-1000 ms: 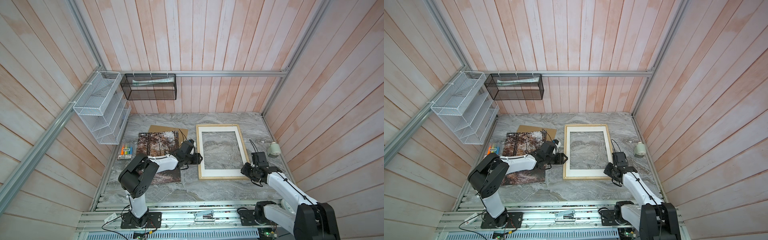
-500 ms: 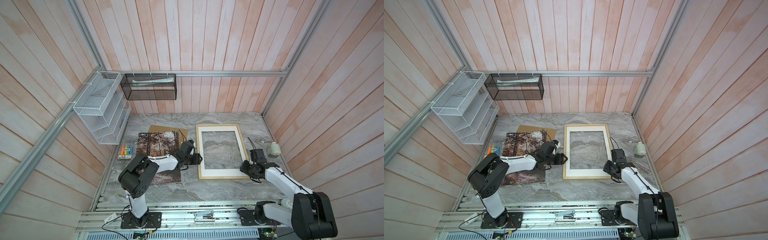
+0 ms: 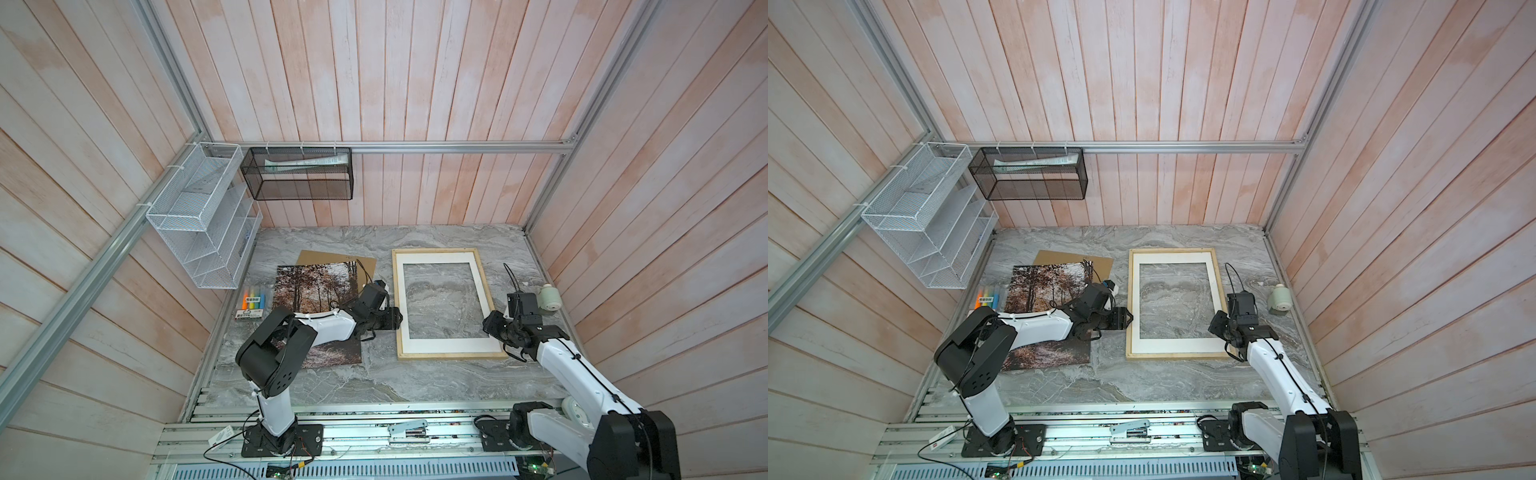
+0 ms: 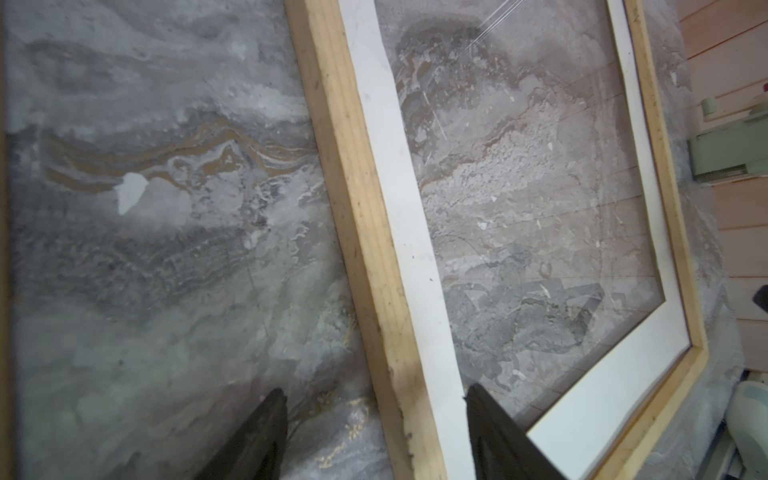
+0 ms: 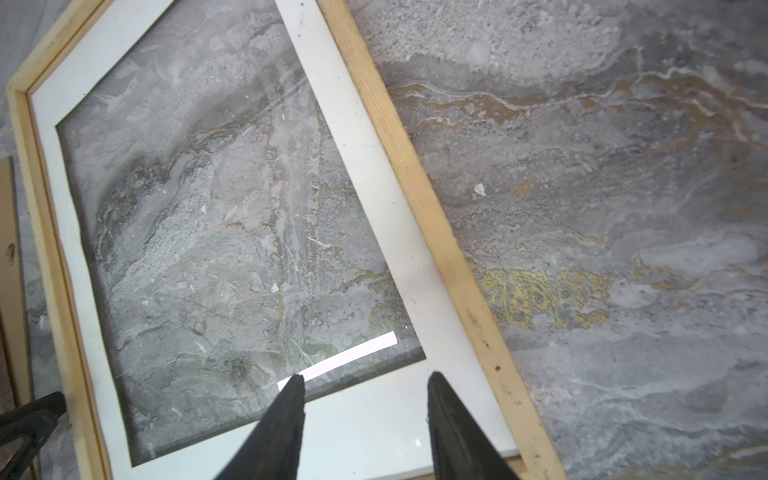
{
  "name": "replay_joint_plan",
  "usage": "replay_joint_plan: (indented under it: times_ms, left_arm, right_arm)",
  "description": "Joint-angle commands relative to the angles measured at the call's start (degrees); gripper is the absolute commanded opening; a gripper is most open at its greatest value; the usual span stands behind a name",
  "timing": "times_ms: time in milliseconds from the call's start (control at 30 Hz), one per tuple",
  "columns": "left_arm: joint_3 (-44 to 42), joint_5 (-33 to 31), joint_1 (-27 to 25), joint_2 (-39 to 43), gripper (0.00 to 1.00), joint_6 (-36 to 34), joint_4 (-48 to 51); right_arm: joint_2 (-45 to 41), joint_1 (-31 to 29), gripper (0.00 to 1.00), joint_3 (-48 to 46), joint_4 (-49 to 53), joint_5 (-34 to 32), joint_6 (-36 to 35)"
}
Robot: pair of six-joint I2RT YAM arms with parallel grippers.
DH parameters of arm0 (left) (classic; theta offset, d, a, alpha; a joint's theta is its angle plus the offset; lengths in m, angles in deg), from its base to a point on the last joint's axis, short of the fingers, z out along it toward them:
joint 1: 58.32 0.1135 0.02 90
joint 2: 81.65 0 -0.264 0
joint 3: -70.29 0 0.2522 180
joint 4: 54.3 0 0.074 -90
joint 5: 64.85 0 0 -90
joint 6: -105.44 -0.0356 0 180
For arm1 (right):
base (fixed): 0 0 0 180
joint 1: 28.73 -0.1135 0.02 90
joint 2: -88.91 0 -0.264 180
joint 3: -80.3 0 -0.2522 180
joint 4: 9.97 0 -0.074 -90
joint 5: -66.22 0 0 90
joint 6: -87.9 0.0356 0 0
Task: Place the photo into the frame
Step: 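Move both grippers back toward the forest photo and brown backing board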
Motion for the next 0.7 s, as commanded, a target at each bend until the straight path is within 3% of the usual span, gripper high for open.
replay_joint_plan:
  times_ms: [0,300,500,667]
  left_arm:
    - [1.3,-5.6,0.9,2.0,0.71,-1.5,5.6]
    - [-4.2,-9.2,9.0,8.8,0.73,-1.6,8.5]
    - [-7.7,-15.7,13.1,13.9,0.76,0.2,14.4]
    - [-11.7,-16.6,16.5,17.1,0.76,1.7,15.5]
  right_arm:
    - [1.9,-0.7,0.49,2.2,-3.0,6.2,-3.6]
    - [8.5,-16.1,0.49,3.1,-15.4,7.1,2.1]
    - [18.9,-28.3,0.49,7.0,-26.4,8.5,8.1]
    - [29.2,-36.7,0.48,12.8,-31.0,11.8,11.7]
